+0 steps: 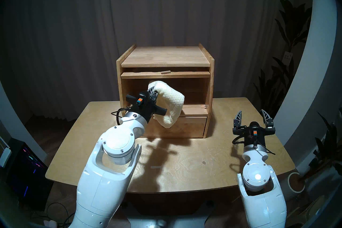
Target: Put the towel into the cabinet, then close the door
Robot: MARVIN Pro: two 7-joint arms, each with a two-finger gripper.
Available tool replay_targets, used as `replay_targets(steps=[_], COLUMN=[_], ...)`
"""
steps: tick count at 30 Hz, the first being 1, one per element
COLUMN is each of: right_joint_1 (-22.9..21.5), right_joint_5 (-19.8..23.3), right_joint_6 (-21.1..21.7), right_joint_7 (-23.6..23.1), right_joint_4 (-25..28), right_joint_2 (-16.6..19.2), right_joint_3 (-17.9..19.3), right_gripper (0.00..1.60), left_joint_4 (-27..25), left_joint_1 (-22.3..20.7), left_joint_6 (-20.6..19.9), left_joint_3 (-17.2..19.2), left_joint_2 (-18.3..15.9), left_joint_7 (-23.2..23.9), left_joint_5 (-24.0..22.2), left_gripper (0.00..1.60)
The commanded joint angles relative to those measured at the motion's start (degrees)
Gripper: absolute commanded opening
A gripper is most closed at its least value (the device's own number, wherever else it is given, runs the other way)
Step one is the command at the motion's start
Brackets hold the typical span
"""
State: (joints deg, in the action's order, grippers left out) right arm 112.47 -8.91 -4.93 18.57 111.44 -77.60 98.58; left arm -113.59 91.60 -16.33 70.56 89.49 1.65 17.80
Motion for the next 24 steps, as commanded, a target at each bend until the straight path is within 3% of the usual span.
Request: replay_targets(steps=[1, 10, 24], right_joint_1=[-0.2, -0.2, -0.1], right_joint_5=[-0.1, 0.0, 0.2], right_joint_6=[-0.3, -0.3, -0.3], right_joint_7=[0.0, 0.2, 0.4], right_joint_4=[1.2, 1.1, 1.3], right_joint_2=[0.1, 0.3, 0.5], right_joint_3=[0.0, -0.1, -0.3], right_gripper=[1.60, 1.60, 1.60], left_joint_4=[0.9, 4.0, 13.2], left_joint_1=[-6.0, -10.6, -16.9], left_joint_6=[-1.4, -4.3, -8.9], left_joint_3=[1.1, 0.5, -1.1], left_joint_2=[2.3, 3.5, 5.7], left_joint_7=[-3.4, -6.1, -10.3], left_joint_5=[1.4, 1.0, -4.5], left_gripper=[0.00, 0.00, 0.00])
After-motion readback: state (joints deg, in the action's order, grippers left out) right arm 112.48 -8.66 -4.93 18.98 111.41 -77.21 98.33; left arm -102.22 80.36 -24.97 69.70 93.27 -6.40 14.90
